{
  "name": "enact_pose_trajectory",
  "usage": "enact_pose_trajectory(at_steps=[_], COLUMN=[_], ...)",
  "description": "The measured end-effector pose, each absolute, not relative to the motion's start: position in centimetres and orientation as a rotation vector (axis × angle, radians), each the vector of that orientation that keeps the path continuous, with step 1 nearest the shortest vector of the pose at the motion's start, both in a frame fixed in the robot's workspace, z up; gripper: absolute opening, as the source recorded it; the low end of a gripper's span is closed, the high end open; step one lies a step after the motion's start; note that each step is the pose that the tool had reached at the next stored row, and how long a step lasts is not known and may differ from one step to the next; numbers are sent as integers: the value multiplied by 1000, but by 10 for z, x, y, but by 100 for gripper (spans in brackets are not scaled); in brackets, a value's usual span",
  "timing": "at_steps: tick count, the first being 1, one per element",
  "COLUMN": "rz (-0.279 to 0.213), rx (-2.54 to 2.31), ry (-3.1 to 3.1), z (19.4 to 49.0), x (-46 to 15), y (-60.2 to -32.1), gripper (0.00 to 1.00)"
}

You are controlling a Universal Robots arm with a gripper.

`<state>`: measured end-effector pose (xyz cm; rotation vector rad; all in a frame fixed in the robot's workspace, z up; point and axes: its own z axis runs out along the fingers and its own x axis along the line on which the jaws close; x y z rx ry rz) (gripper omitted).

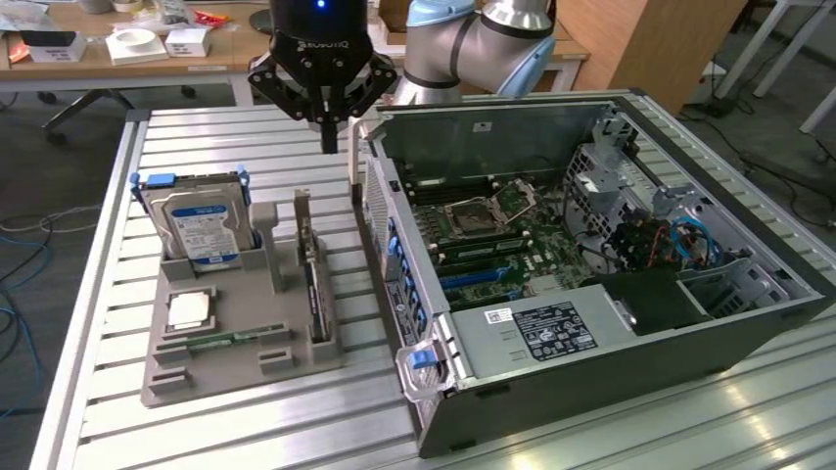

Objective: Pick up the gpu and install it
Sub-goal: 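Reach for the gpu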

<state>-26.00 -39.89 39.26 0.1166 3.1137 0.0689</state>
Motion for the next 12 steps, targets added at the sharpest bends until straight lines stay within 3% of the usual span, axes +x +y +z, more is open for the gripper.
enact_pose_trajectory(at_steps=[12], rz=[69], rx=[117], ry=[3114], z=[393], x=[-263], y=[-399], gripper=[10])
